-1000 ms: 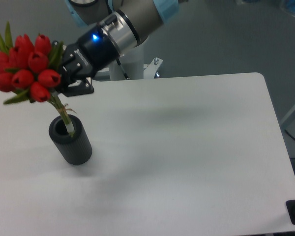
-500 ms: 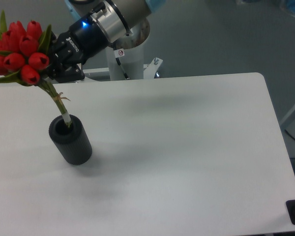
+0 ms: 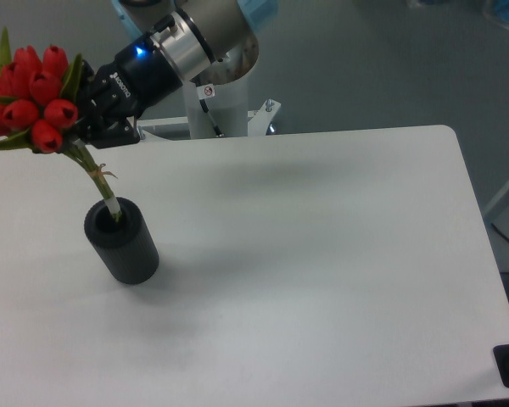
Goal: Insert the flowers into the vase
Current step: 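Raise the tulips and align the stems above the vase opening, then lower the tulip stems down into the black vase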
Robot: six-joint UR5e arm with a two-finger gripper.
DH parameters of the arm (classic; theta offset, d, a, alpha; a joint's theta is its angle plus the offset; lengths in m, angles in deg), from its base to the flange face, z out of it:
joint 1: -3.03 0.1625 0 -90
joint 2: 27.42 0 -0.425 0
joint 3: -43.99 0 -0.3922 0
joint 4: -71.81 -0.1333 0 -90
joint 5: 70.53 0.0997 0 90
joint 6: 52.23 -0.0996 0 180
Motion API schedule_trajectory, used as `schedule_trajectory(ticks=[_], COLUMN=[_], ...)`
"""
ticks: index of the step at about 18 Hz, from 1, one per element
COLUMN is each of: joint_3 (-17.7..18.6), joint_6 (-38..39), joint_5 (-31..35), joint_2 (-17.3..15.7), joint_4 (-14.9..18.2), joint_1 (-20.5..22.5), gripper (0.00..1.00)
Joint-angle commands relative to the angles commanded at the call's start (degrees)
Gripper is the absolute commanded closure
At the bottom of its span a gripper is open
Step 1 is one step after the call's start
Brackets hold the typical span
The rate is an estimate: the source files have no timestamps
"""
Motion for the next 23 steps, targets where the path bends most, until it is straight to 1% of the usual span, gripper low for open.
schedule_trajectory(ticks=[3, 6, 9, 14, 23], joint_3=[0.18, 1.84, 2.72, 2.90, 5.01], joint_6=[-0.62, -1.14, -2.64, -3.34, -10.19], joint_5=[0.00, 0.17, 0.35, 0.44, 0.44], joint_2=[0.53, 0.97, 2.72, 6.32, 11.42], joint_4=[0.17, 0.09, 0.09, -0.09, 0.00], joint_1=[-0.09, -0.18, -0.61, -1.67, -1.85], gripper=[0.83, 0.83, 0.83, 0.83, 0.82])
